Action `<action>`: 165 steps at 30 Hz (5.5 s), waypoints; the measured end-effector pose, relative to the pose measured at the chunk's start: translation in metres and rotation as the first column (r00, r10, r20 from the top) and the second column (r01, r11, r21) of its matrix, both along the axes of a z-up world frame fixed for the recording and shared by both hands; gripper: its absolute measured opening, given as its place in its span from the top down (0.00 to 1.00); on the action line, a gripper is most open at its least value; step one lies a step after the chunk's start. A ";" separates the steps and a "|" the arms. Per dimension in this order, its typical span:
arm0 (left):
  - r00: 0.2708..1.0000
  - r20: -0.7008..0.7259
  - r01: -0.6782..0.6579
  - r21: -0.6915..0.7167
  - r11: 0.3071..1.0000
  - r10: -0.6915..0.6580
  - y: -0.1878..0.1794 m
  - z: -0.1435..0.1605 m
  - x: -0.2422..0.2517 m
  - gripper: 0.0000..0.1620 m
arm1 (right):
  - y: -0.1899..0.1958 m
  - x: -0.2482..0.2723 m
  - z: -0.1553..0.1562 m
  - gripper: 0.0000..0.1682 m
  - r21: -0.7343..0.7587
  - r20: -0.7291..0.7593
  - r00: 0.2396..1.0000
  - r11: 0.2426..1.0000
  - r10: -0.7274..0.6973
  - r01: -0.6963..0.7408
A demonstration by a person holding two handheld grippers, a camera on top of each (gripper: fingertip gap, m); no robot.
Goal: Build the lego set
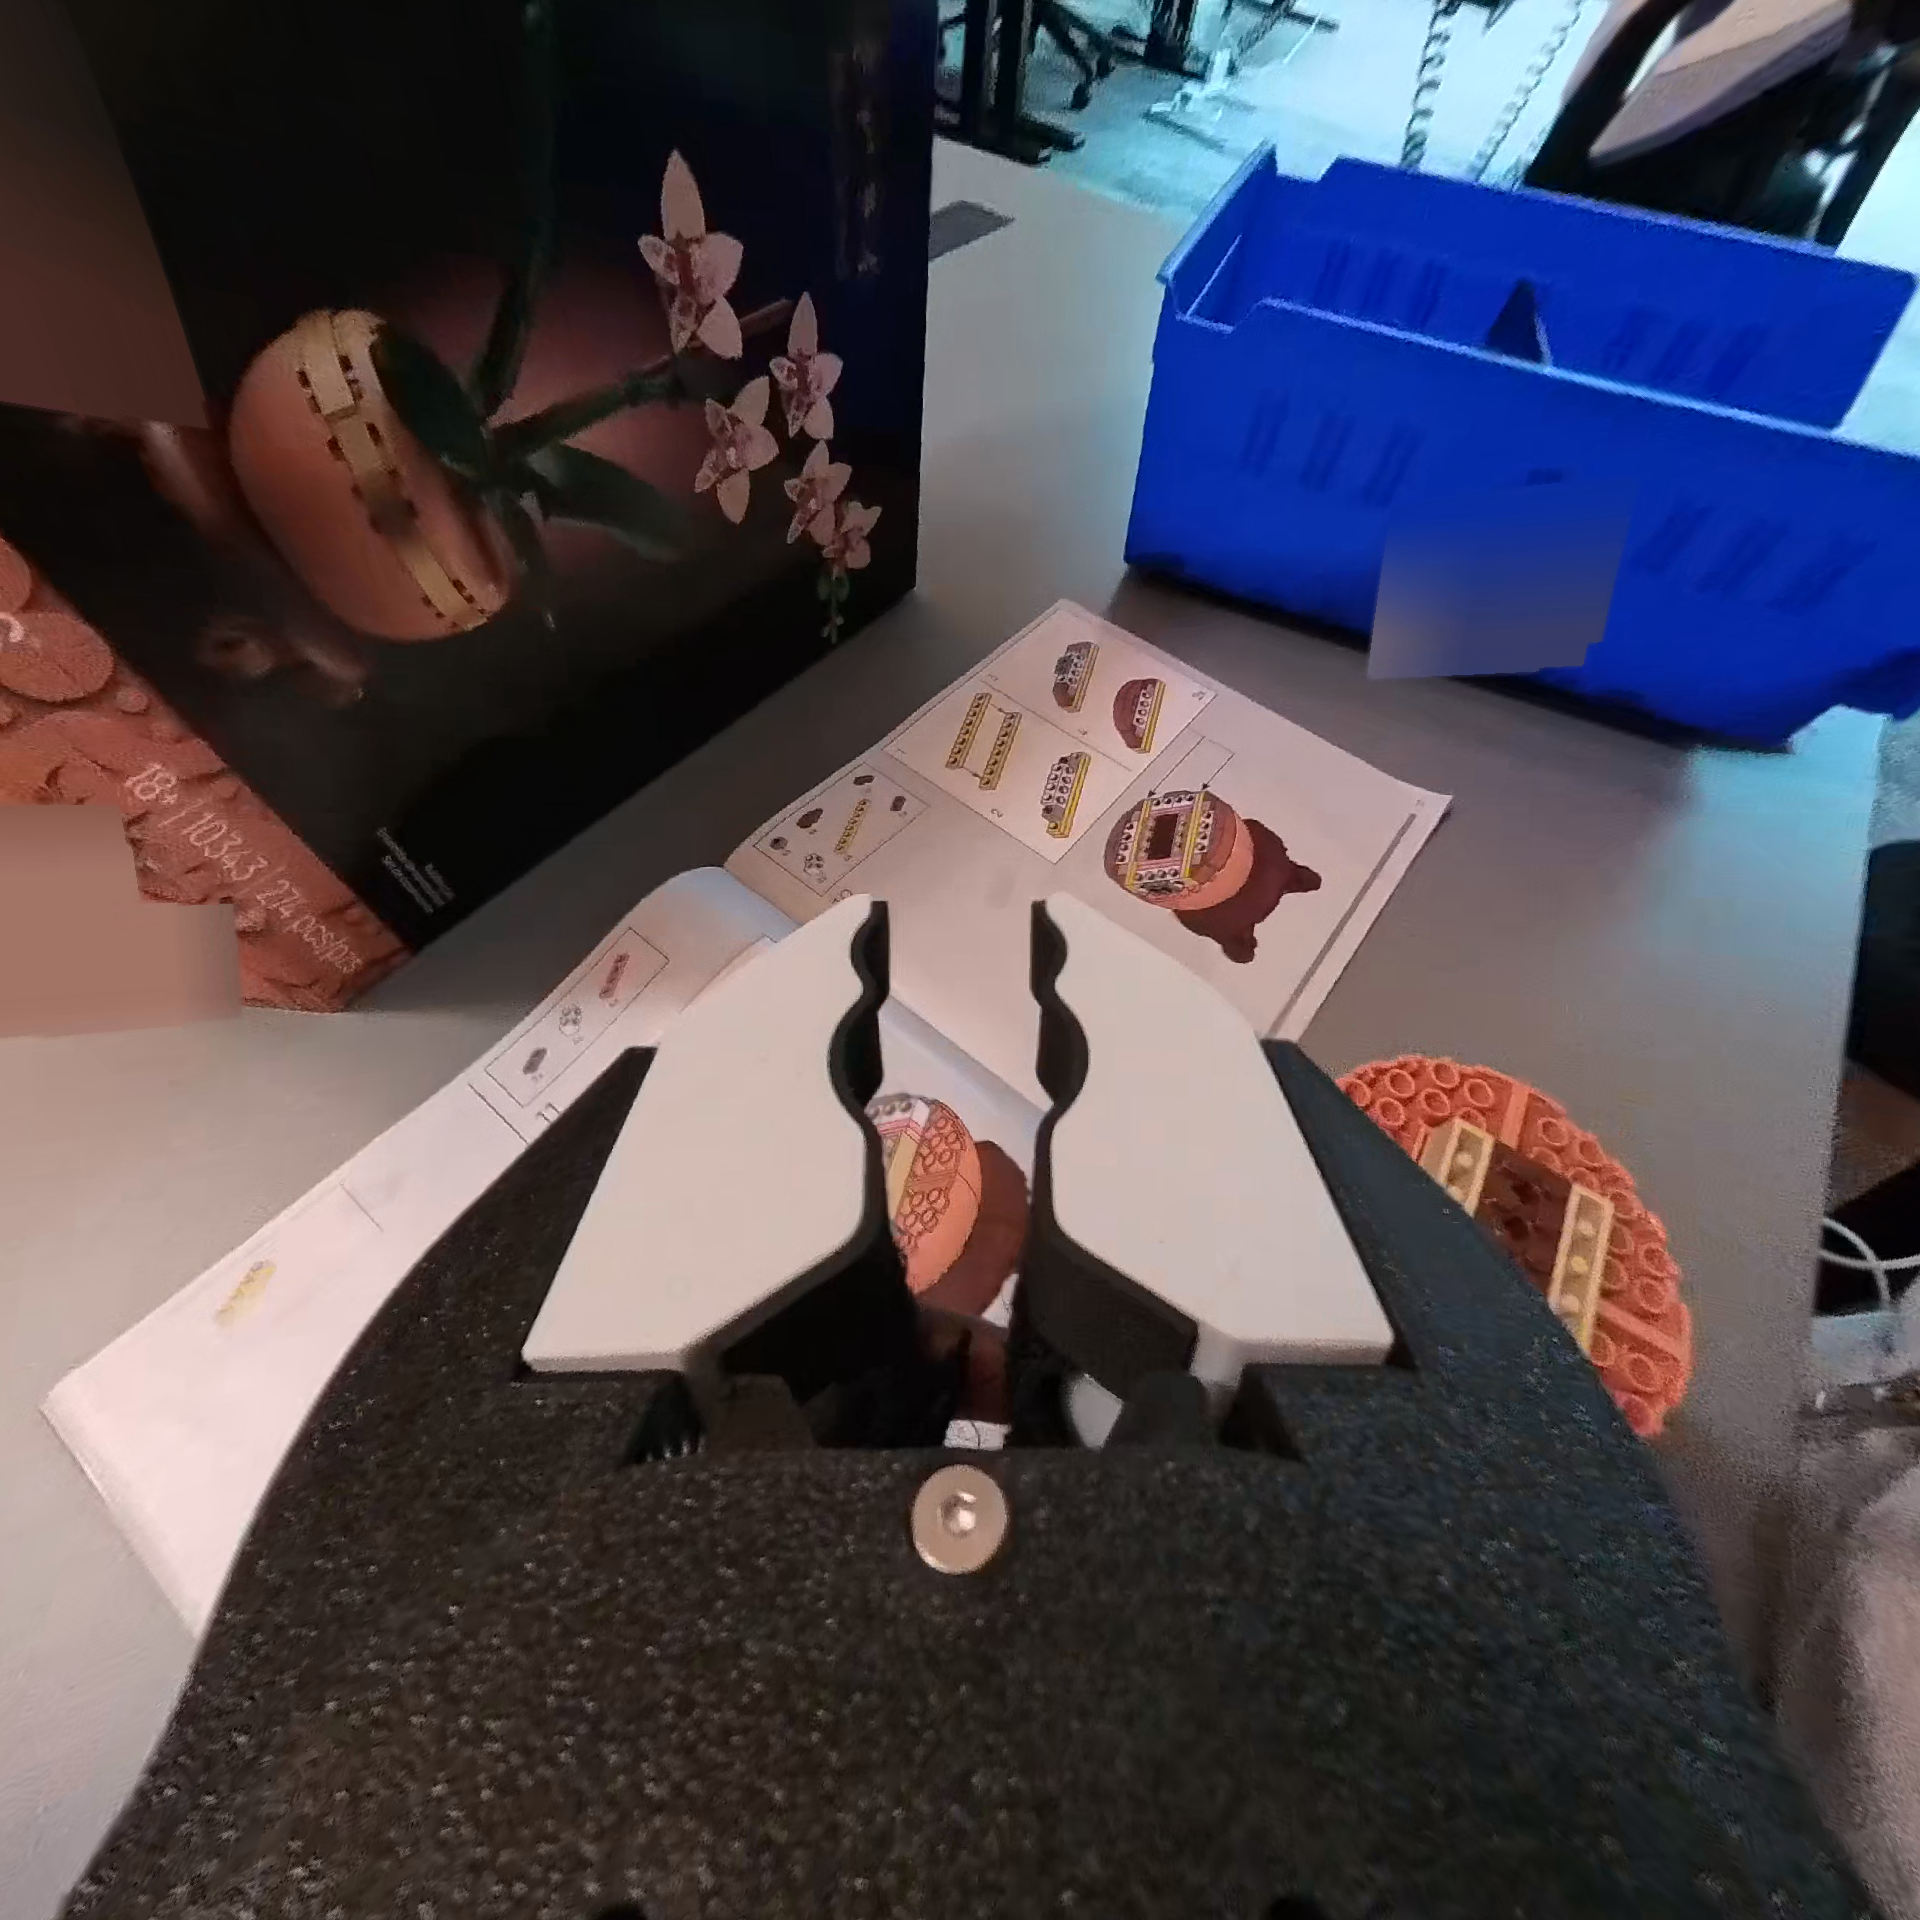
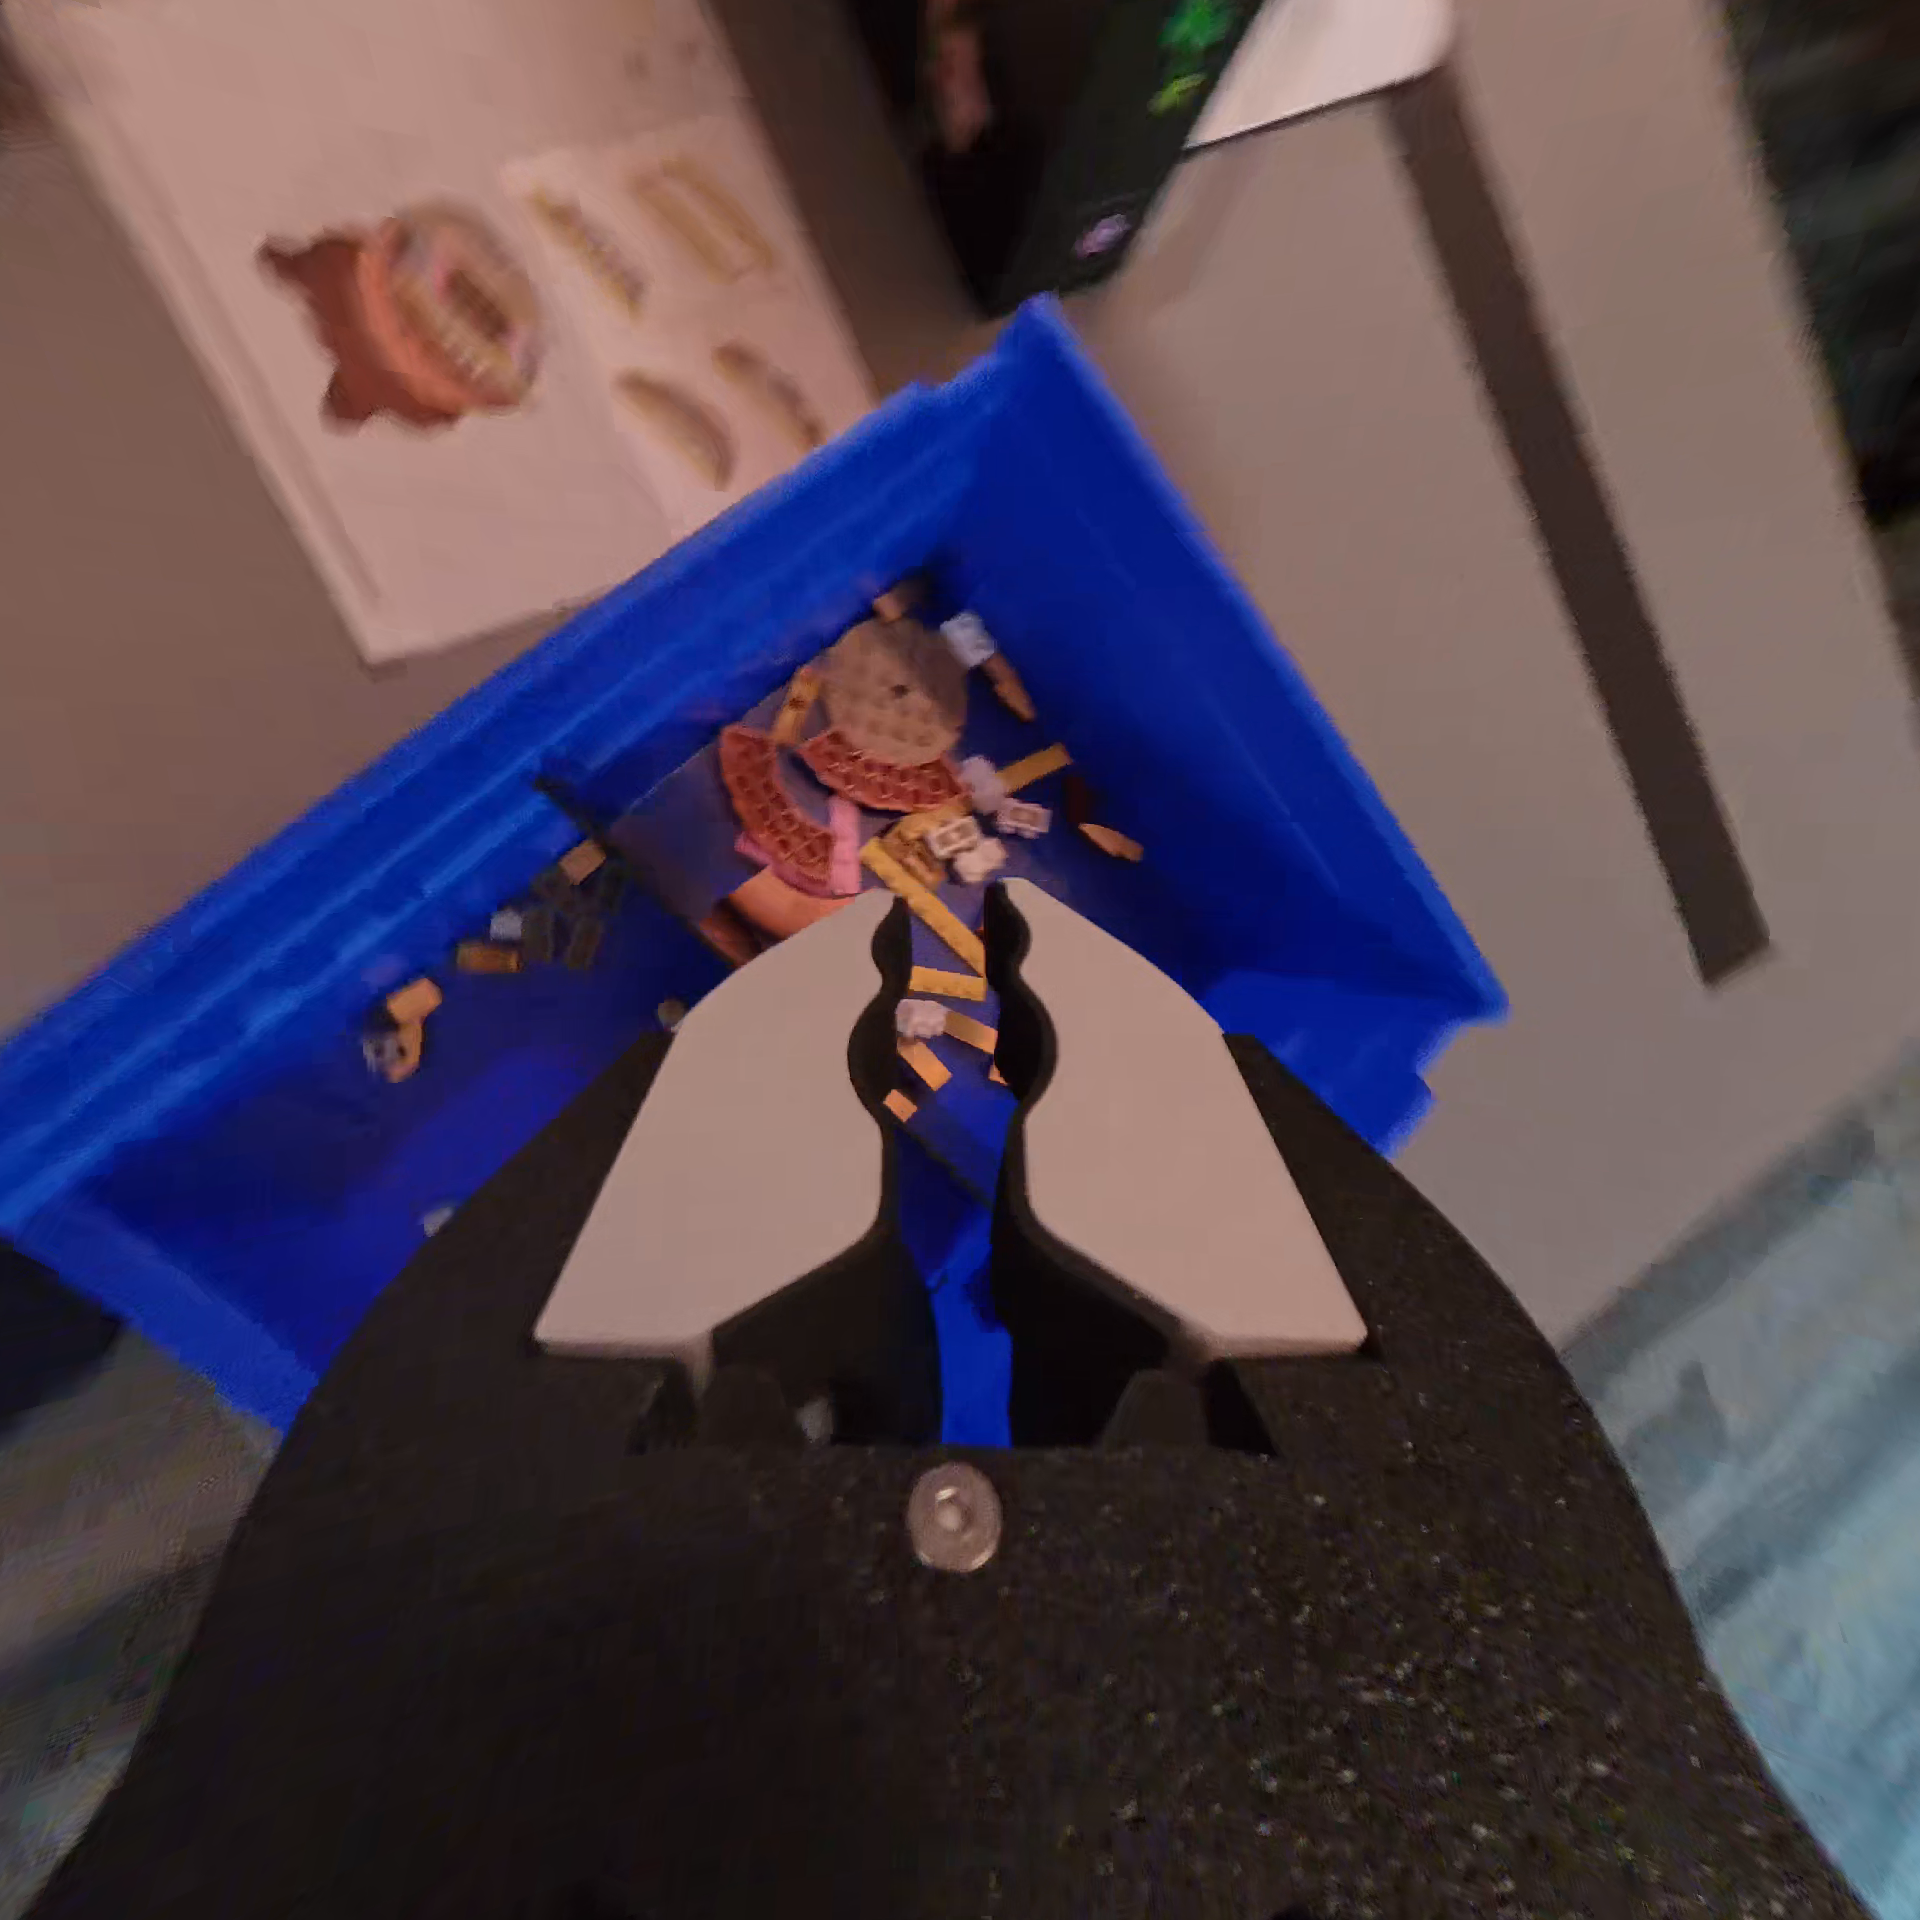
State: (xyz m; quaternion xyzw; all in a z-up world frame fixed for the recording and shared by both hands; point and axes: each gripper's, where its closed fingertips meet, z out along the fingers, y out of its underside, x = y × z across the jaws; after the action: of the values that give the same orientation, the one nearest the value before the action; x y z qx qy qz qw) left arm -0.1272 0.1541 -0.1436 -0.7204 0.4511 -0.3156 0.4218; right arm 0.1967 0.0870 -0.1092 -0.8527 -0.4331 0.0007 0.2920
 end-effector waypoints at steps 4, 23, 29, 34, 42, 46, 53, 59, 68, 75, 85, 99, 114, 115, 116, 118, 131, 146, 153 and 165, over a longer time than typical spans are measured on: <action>0.999 -0.048 -0.019 -0.013 1.000 0.018 0.006 -0.004 0.007 0.84 | 0.000 -0.012 -0.047 0.91 -0.179 0.016 0.951 0.936 0.310 -0.302; 0.992 -0.093 -0.091 -0.067 0.994 0.085 0.031 -0.018 0.002 0.84 | 0.005 -0.019 -0.120 0.93 -0.479 0.026 0.967 0.852 0.254 -0.212; 0.993 -0.075 -0.101 -0.070 0.992 0.095 0.031 -0.018 -0.005 0.84 | 0.009 -0.022 -0.125 0.93 -0.461 0.084 0.964 0.867 0.253 -0.188; 0.993 -0.062 -0.106 -0.063 0.992 0.102 0.029 -0.015 -0.012 0.84 | 0.009 -0.021 -0.123 0.96 -0.436 0.122 0.958 0.881 0.260 -0.184; 0.994 -0.055 -0.096 -0.031 0.995 0.094 0.016 -0.006 -0.035 0.84 | 0.025 -0.024 -0.041 0.96 -0.232 0.136 0.982 0.968 0.128 -0.094; 0.995 -0.062 -0.073 -0.019 0.997 0.072 0.003 -0.011 -0.047 0.84 | 0.035 -0.090 0.009 0.96 -0.110 0.002 0.991 0.985 0.132 -0.131; 0.998 -0.047 -0.032 -0.024 0.999 0.031 -0.024 -0.027 -0.065 0.84 | 0.046 -0.273 0.004 0.96 -0.088 -0.213 0.917 0.928 0.338 -0.362; 0.999 -0.040 -0.014 -0.033 0.999 0.013 -0.039 -0.032 -0.083 0.84 | 0.056 -0.377 -0.079 0.96 -0.274 -0.210 0.864 0.820 0.459 -0.502; 0.999 0.001 -0.042 -0.048 0.998 0.042 -0.038 -0.033 -0.099 0.84 | 0.055 -0.394 -0.119 0.89 -0.379 -0.091 0.869 0.791 0.486 -0.481; 0.999 -0.030 -0.019 -0.030 0.999 0.018 -0.037 -0.033 -0.090 0.84 | 0.051 -0.355 -0.051 0.87 -0.229 -0.191 0.903 0.878 0.384 -0.421; 0.999 -0.029 0.032 -0.064 0.997 -0.034 -0.027 -0.026 -0.054 0.84 | 0.019 -0.129 0.046 0.89 -0.007 -0.074 0.997 1.000 0.027 -0.027; 0.986 -0.159 -0.063 -0.064 0.996 0.052 -0.003 -0.017 -0.030 0.84 | -0.007 -0.032 -0.059 0.89 -0.389 -0.100 0.906 0.821 0.412 -0.417; 0.962 -0.263 -0.098 -0.087 0.991 0.072 0.006 -0.031 -0.023 0.84 | -0.015 -0.030 -0.117 0.90 -0.525 -0.125 0.743 0.592 0.657 -0.612; 0.963 -0.261 -0.098 -0.087 0.991 0.072 0.007 -0.031 -0.023 0.84 | -0.015 -0.030 -0.118 0.89 -0.526 -0.120 0.738 0.588 0.664 -0.614; 0.963 -0.258 -0.098 -0.088 0.991 0.073 0.008 -0.031 -0.023 0.84 | -0.012 -0.030 -0.118 0.89 -0.525 -0.105 0.738 0.592 0.667 -0.611; 0.965 -0.253 -0.097 -0.091 0.991 0.072 0.008 -0.031 -0.023 0.84 | 0.000 -0.029 -0.114 0.92 -0.485 -0.065 0.741 0.628 0.669 -0.609; 0.963 -0.262 -0.092 -0.093 0.991 0.065 0.005 -0.033 -0.023 0.84 | -0.015 -0.034 -0.119 0.89 -0.508 -0.082 0.686 0.562 0.723 -0.653; 0.967 -0.241 -0.106 -0.072 0.992 0.086 0.004 -0.026 -0.028 0.84 | -0.021 -0.044 -0.123 0.95 -0.508 -0.022 0.625 0.530 0.780 -0.679; 0.980 -0.180 -0.096 -0.038 0.995 0.088 -0.004 -0.014 -0.038 0.84 | -0.001 -0.035 -0.071 0.95 -0.336 0.080 0.791 0.764 0.606 -0.551; 0.998 -0.043 -0.051 -0.007 0.999 0.051 -0.023 -0.018 -0.074 0.84 | 0.007 -0.063 0.019 0.95 -0.004 0.207 0.978 0.999 -0.033 0.034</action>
State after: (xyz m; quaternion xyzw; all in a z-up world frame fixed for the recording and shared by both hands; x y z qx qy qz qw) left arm -0.2017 0.1306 -0.1612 -0.7400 0.4403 -0.2911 0.4170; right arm 0.1338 0.0940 -0.0905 -0.8565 -0.4466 -0.0911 0.2421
